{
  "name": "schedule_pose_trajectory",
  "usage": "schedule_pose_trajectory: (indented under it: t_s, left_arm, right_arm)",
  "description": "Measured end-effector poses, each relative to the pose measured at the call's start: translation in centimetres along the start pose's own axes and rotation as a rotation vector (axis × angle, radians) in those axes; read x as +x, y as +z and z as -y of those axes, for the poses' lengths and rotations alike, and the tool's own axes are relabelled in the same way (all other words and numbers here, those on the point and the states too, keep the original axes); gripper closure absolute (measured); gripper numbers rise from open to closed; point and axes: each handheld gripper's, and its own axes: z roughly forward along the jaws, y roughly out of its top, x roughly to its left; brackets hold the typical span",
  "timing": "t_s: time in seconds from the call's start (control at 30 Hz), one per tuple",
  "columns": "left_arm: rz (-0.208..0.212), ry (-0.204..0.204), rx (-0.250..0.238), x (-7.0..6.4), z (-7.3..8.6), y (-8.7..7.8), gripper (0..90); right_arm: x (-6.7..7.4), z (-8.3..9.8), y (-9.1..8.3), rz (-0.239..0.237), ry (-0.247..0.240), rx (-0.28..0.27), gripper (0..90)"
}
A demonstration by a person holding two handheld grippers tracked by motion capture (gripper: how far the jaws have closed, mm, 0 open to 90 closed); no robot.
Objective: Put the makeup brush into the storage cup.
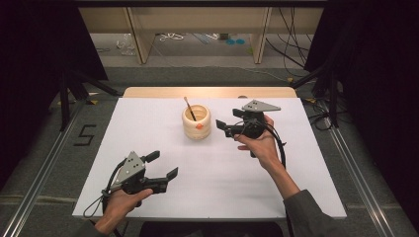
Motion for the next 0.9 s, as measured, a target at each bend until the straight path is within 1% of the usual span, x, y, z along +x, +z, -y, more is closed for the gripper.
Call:
schedule_pose_trajectory:
  t_s: [0.03,0.07,0.1,0.13,0.17,0.2,0.23,0.27,0.33,0.4,0.43,0.47,0.5,0.6,0.67,0.7,0.73,0.83,0.87,0.9]
  left_arm:
    - [0.0,-0.001,0.001,0.0,0.0,0.0,15.7]
    - [0.0,0.0,0.002,0.0,0.0,0.0,15.7]
    - [0.001,0.0,0.001,0.0,0.0,0.0,15.7]
    - [0.001,-0.001,-0.001,0.0,0.0,0.0,15.7]
    - [0.002,-0.001,-0.002,0.0,0.0,0.0,15.7]
    - [0.001,-0.001,-0.003,0.0,0.0,0.0,15.7]
    - [0.001,-0.002,-0.003,0.0,0.0,0.0,15.7]
    - [0.001,-0.002,-0.004,0.0,0.0,0.0,15.7]
    - [0.002,0.002,-0.004,0.0,0.0,0.0,15.7]
    - [0.001,-0.001,-0.002,0.0,0.0,0.0,15.7]
    - [0.0,0.0,-0.001,0.0,0.0,0.0,15.7]
    - [0.0,-0.001,0.0,0.0,0.0,0.0,15.7]
    - [0.001,0.0,-0.001,0.0,0.0,0.0,15.7]
    - [0.001,-0.001,-0.002,0.0,0.0,0.0,15.7]
    - [0.0,-0.002,-0.003,0.0,0.0,0.0,15.7]
    - [0.001,-0.002,-0.003,0.0,0.0,0.0,15.7]
    - [0.001,-0.002,-0.003,0.0,0.0,0.0,15.7]
    - [0.0,-0.001,-0.003,0.0,0.0,0.0,15.7]
    - [0.0,-0.001,-0.003,0.0,0.0,0.0,15.7]
    - [0.0,-0.002,-0.003,0.0,0.0,0.0,15.7]
  right_arm:
    - [0.1,0.0,-0.1,-0.003,0.004,-0.004,20.5]
    - [0.1,0.0,-0.3,-0.002,-0.002,-0.01,20.5]
    - [0.3,0.1,-0.4,0.004,0.005,-0.019,20.5]
    - [0.3,0.1,-0.5,0.003,-0.008,-0.024,20.5]
    - [0.5,0.1,-0.7,0.002,0.002,-0.022,20.4]
    - [0.5,0.2,-0.8,-0.002,-0.007,-0.029,20.4]
    - [0.6,0.3,-1.0,-0.001,0.0,-0.017,20.3]
    - [0.7,0.3,-1.1,-0.003,0.003,-0.023,20.3]
    - [0.7,0.4,-1.3,0.002,-0.003,-0.028,20.1]
    - [0.8,0.5,-1.6,-0.004,-0.006,-0.036,20.1]
    - [0.9,0.6,-1.7,0.003,-0.013,-0.04,20.1]
    - [0.9,0.7,-1.8,0.003,-0.011,-0.033,20.1]
    - [1.0,0.8,-1.9,-0.01,0.0,-0.031,20.0]
    - [1.0,1.0,-2.1,-0.005,-0.007,-0.048,18.8]
    - [1.1,1.1,-2.3,0.008,-0.01,-0.036,18.5]
    - [1.0,1.2,-2.3,0.004,-0.011,-0.049,18.4]
    - [1.1,1.2,-2.4,0.012,-0.01,-0.042,17.7]
    - [1.1,1.4,-2.6,0.008,0.001,-0.045,17.4]
    - [1.0,1.5,-2.7,0.011,-0.006,-0.048,17.4]
    - [1.0,1.5,-2.8,0.01,-0.002,-0.047,17.4]
